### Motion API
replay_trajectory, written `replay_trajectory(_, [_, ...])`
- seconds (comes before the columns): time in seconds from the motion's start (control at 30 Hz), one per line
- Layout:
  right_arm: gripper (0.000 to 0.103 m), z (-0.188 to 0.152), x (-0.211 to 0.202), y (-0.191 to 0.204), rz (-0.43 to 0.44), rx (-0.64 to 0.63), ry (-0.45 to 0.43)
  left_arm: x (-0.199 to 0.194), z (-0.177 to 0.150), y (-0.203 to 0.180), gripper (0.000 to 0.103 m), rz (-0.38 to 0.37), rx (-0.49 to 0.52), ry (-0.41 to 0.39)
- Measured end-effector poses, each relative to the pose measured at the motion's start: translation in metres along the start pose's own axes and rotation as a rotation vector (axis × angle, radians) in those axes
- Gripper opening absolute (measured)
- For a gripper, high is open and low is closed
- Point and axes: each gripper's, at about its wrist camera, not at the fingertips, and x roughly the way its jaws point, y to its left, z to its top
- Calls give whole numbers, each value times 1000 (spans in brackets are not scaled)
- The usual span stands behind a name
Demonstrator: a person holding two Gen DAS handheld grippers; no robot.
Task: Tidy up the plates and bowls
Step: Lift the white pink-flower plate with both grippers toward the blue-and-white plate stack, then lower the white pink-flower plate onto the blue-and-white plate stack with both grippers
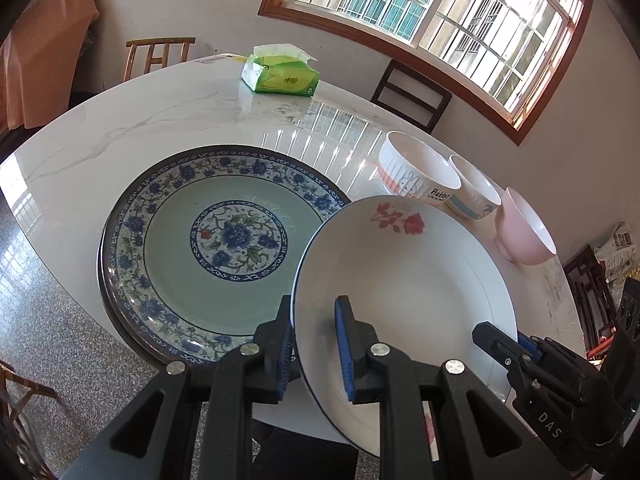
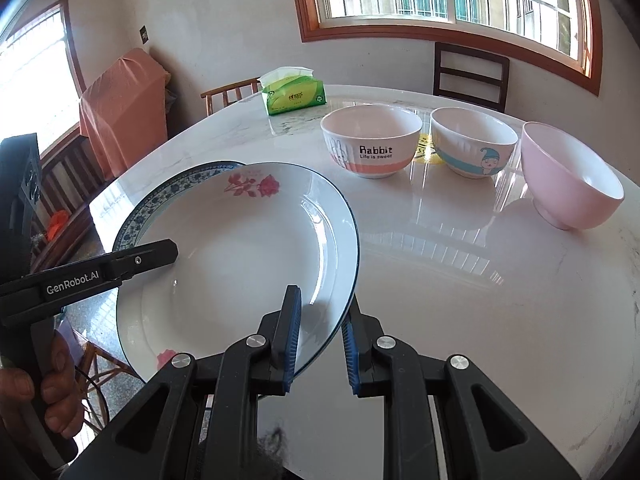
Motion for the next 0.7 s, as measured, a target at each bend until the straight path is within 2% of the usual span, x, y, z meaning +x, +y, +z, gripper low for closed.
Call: replay_trajectory(0.7, [19,25,30,51,44,-111,10,-11,19,62,19,52,-106,-41])
